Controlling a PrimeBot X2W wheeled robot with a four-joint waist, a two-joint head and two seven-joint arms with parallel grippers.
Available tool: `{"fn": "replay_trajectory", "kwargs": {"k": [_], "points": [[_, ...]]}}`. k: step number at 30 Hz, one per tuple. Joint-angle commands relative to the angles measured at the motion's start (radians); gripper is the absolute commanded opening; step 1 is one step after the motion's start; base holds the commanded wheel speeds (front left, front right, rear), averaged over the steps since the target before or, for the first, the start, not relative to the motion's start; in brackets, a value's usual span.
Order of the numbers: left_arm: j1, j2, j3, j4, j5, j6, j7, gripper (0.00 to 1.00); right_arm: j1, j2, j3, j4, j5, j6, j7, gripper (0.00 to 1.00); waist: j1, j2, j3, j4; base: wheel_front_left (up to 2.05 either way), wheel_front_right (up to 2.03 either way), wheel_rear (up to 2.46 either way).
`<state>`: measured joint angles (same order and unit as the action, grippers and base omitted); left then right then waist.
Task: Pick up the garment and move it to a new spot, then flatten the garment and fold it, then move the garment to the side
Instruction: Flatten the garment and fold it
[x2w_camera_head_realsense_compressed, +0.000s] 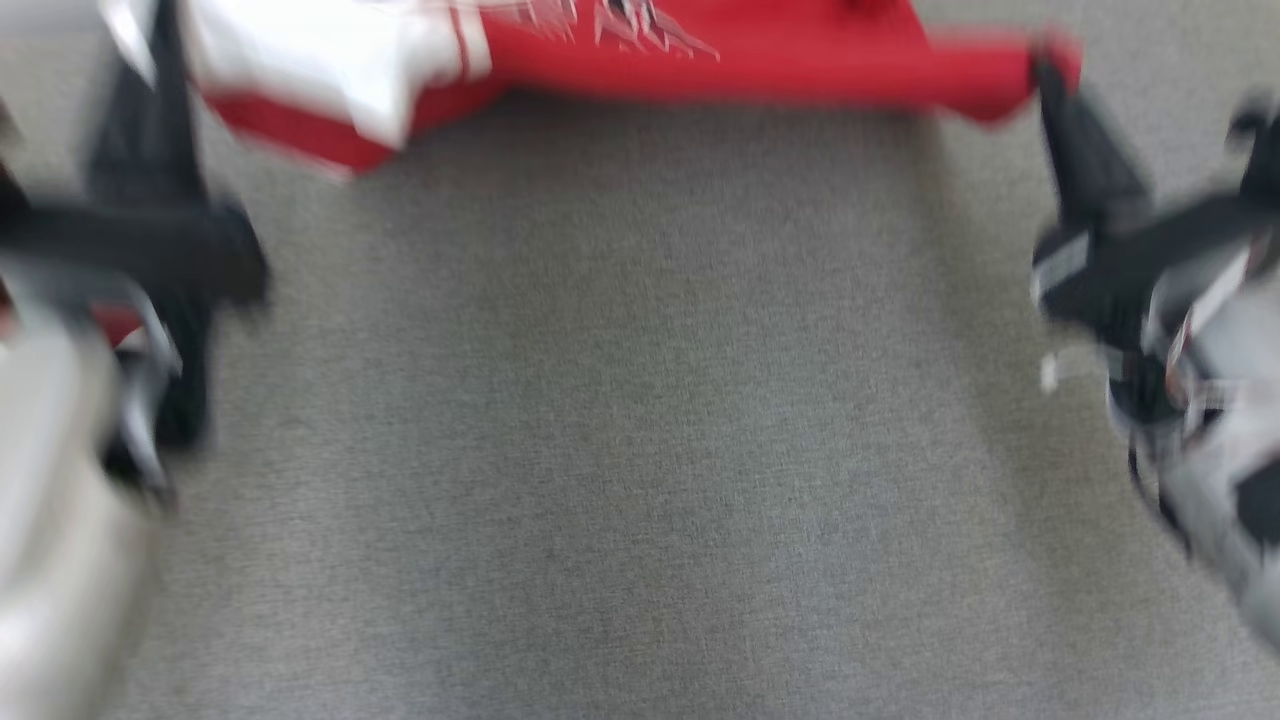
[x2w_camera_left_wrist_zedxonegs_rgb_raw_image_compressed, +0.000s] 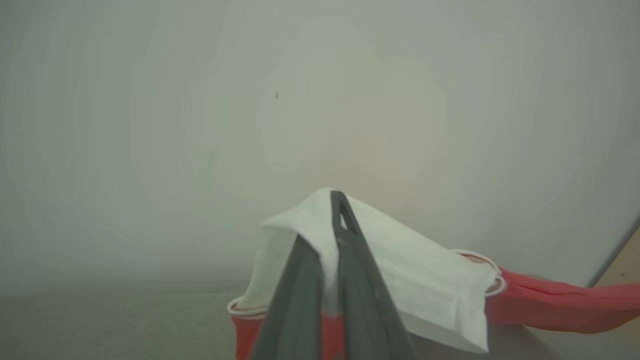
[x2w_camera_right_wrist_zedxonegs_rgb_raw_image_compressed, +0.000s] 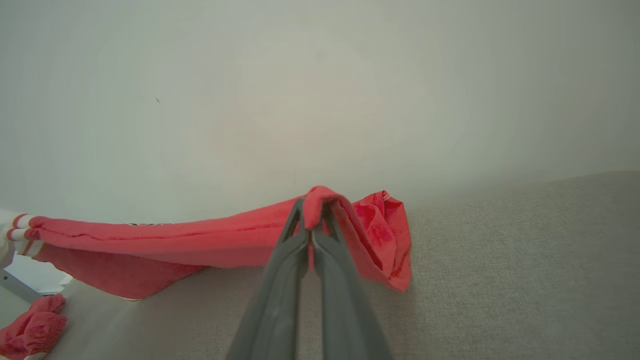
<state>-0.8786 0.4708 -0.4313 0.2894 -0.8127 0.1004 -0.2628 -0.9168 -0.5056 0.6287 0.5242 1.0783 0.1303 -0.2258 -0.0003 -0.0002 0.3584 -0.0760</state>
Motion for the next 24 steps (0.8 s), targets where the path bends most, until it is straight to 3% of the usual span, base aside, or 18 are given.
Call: {"fn": "replay_trajectory", "kwargs": {"k": [1, 6, 11, 20, 24], "points": [[0.080, 0.007, 0.011, -0.055, 0.004, 0.023, -0.002, 0.00, 0.060, -0.019, -0.003, -0.024, 0.008, 0.000, -0.006, 0.00, 0.0003, 0.0002, -0.041, 0.016, 0.00, 0.00, 0.00], [0.365, -0.019, 0.060, -0.255, 0.003, 0.102, -0.002, 0.00, 0.282, -0.039, -0.045, -0.101, 0.026, 0.000, -0.021, 0.00, 0.0003, 0.0002, -0.082, 0.023, 0.00, 0.00, 0.00], [0.598, -0.051, 0.087, -0.351, 0.021, 0.137, -0.002, 0.00, 0.475, -0.031, -0.094, -0.150, 0.018, 0.000, -0.023, 0.00, 0.0003, 0.0002, -0.128, 0.023, 0.00, 0.00, 0.00], [0.889, -0.151, 0.117, -0.360, 0.063, 0.123, -0.002, 0.00, 0.776, -0.006, -0.201, -0.173, -0.085, 0.000, -0.025, 0.00, 0.0003, 0.0002, -0.212, 0.045, 0.00, 0.00, 0.00], [0.970, -0.191, 0.123, -0.335, 0.075, 0.088, -0.002, 0.00, 0.878, 0.014, -0.257, -0.197, -0.151, 0.000, -0.004, 0.00, 0.0003, 0.0002, -0.245, 0.049, 0.00, 0.00, 0.00]]}}
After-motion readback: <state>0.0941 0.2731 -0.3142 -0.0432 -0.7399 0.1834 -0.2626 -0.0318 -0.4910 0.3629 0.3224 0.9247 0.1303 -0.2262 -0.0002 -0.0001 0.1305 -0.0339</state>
